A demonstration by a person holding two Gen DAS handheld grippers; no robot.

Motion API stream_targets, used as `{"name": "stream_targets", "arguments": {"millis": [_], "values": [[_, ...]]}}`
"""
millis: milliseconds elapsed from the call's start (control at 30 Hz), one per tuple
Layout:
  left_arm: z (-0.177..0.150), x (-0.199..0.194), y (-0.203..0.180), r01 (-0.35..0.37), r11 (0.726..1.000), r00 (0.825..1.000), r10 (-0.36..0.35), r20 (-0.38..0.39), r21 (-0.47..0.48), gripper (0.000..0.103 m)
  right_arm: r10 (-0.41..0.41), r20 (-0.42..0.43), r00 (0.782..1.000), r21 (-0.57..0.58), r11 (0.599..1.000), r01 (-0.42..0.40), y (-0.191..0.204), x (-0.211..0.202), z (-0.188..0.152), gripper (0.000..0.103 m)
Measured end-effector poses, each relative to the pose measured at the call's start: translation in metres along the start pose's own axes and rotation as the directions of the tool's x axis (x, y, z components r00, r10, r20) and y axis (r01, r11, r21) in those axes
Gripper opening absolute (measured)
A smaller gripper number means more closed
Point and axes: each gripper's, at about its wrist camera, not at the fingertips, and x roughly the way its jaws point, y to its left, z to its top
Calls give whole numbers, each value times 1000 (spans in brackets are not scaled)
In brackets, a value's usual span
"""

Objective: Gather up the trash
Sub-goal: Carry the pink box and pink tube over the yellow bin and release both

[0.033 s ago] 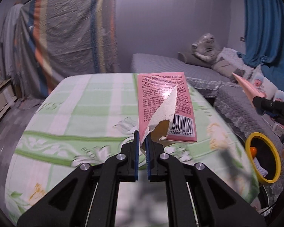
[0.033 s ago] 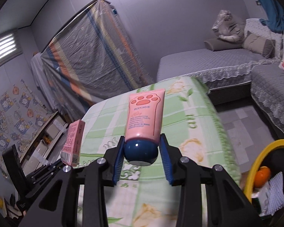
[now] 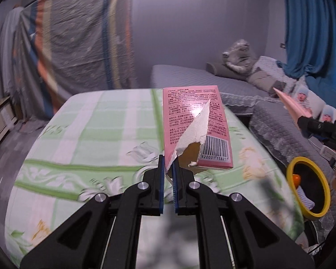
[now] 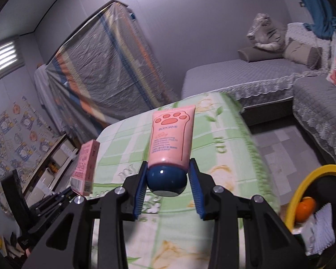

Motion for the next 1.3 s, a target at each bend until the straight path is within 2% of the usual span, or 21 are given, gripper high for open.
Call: {"name": "stream_targets", "arguments": {"millis": [267, 400, 567, 800, 967, 1100, 1300], "values": [[25, 15, -92, 159, 980, 986, -164, 33, 120, 6, -165, 80, 983, 106, 982, 156, -75, -54, -8, 34], [29, 23, -138, 233, 956, 970, -242, 30, 177, 6, -262, 93, 961, 154, 957, 246, -109, -77, -19, 34], [28, 31, -186, 308, 924, 949, -317, 2, 226, 6, -342, 90, 935, 210, 924, 318, -144, -100, -35, 34], [22, 39, -242, 371, 884, 925, -378, -34, 284, 6, -413, 57, 909, 269, 883, 385, -190, -117, -61, 34], [16, 47, -267, 405, 864, 912, -406, -63, 300, 6, -430, 44, 902, 300, 867, 399, -211, -121, -72, 34], [12, 57, -287, 415, 854, 908, -410, -83, 314, 6, -459, 30, 888, 307, 850, 428, -222, -122, -80, 34], [0, 81, -319, 453, 826, 891, -429, -150, 336, 6, -466, -18, 884, 329, 832, 446, -242, -114, -90, 34]]}}
